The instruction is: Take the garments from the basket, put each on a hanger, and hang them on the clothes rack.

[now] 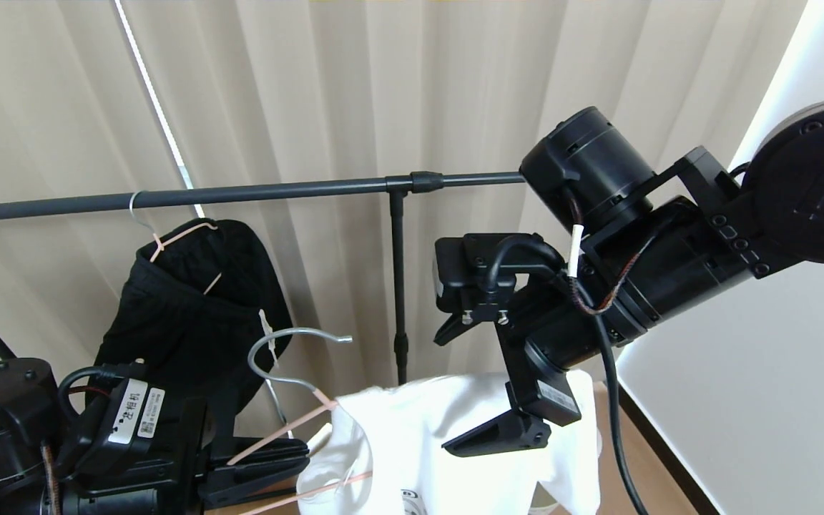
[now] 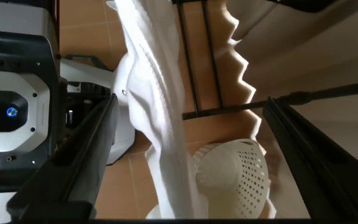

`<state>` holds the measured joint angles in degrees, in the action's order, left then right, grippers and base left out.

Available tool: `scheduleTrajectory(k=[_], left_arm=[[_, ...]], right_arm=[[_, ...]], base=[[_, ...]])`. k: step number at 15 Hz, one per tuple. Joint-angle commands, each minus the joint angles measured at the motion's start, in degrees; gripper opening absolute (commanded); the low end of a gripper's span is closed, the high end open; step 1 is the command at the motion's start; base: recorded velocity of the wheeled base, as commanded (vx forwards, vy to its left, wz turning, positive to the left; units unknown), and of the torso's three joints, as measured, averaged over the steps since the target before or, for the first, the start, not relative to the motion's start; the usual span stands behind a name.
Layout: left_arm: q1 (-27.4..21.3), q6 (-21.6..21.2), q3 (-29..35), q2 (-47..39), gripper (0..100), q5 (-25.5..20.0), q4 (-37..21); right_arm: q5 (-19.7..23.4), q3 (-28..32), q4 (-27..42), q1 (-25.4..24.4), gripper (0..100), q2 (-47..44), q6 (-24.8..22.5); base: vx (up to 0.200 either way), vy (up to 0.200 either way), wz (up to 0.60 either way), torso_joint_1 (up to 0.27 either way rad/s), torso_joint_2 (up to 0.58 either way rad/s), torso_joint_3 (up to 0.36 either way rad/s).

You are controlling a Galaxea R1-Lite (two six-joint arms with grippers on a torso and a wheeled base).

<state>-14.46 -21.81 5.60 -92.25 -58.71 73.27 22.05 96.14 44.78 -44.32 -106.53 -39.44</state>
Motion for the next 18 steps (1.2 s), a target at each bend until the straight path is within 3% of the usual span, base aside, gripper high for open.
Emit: scheduleTrajectory(k=[1,18], left_arm=[[0.0,0.0,0.0,0.0,0,0.0,0.0],[0.0,-0.1,-0.1,1.6,0,0.1,0.0]], right_arm=[[-0.6,4.5,3.1,-0.9,100,-2.5,0.3],[-2.2,5.6,3.7,-0.9,100,-4.9,0.3]], base=[[0.000,0.000,0.00,0.000,0.00,0.000],[0.000,0.000,0.00,0.000,0.00,0.000]])
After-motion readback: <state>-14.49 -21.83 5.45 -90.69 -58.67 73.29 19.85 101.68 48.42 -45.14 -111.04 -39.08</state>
